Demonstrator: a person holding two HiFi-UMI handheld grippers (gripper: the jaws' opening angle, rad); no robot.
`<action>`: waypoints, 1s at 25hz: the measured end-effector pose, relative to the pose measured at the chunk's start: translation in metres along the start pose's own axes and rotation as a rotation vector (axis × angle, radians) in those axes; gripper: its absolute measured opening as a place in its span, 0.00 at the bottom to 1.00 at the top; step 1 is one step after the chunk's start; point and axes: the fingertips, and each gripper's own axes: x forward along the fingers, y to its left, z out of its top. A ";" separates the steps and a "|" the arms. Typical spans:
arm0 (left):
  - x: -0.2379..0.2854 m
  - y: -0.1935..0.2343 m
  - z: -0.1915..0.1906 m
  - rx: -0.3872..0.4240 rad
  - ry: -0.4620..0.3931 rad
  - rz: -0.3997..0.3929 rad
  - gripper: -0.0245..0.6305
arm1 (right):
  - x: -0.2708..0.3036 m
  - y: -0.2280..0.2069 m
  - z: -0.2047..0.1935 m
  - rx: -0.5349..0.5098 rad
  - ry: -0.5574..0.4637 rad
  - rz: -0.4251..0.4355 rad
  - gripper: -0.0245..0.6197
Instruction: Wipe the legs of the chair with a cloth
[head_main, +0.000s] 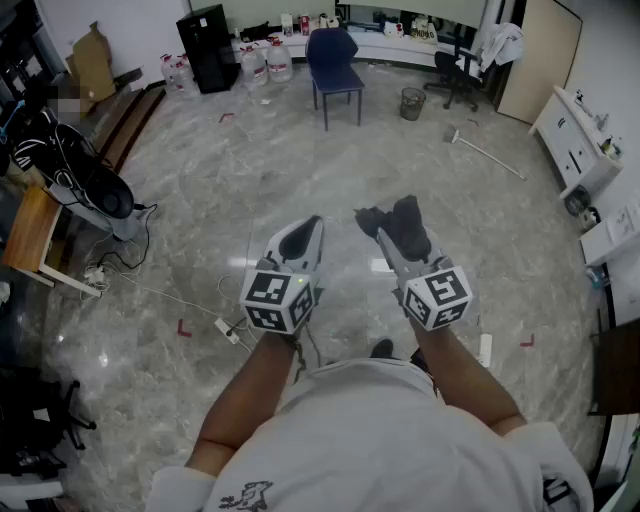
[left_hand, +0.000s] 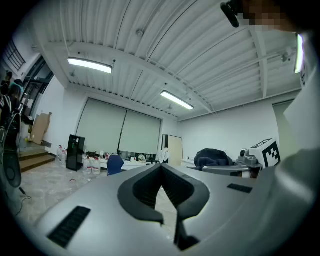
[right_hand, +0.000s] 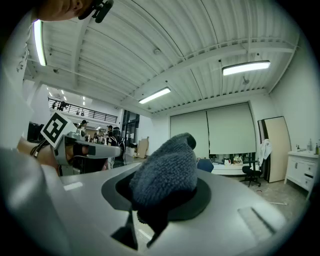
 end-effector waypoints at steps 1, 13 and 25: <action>0.000 0.000 0.000 -0.003 0.002 -0.001 0.05 | 0.000 0.000 0.000 0.002 0.001 -0.002 0.22; 0.012 0.012 -0.013 -0.017 0.004 -0.003 0.05 | 0.010 -0.010 -0.012 0.023 -0.016 -0.001 0.22; 0.151 0.017 -0.023 -0.001 0.028 -0.073 0.05 | 0.065 -0.132 -0.026 0.049 -0.026 -0.012 0.22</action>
